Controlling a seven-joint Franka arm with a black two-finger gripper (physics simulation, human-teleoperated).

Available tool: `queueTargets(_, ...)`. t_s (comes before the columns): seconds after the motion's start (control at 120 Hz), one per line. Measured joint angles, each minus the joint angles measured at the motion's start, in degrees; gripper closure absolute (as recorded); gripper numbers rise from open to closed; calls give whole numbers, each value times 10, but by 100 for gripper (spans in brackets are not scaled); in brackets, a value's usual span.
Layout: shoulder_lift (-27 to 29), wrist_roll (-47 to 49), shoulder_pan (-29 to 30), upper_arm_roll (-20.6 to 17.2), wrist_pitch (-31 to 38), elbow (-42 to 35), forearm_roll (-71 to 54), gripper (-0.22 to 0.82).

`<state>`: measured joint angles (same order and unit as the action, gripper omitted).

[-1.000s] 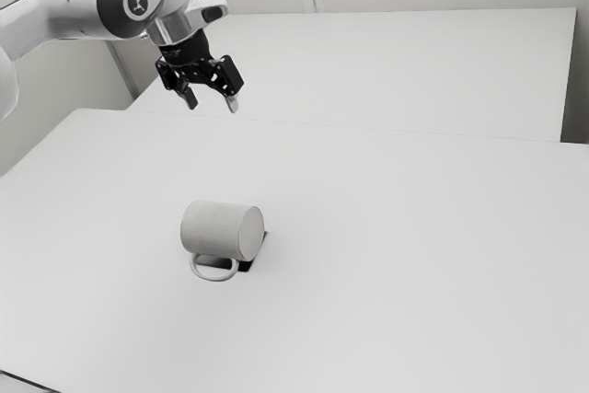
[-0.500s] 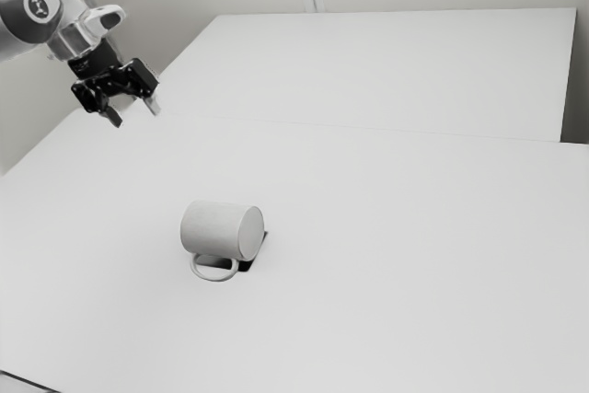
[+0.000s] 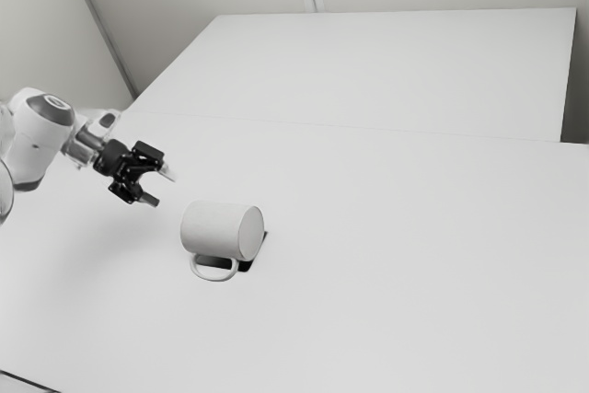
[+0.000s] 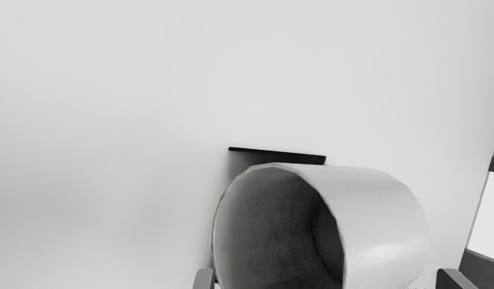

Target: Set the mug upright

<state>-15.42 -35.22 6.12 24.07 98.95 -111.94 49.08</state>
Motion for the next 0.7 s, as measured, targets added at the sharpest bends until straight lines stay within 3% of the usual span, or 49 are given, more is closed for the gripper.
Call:
queueTargets(0.317,-7,-169,0,0,-34,-80,147,0)
queueTargets(0.7,-14,-284,0,-5,-61,-118,223,0)
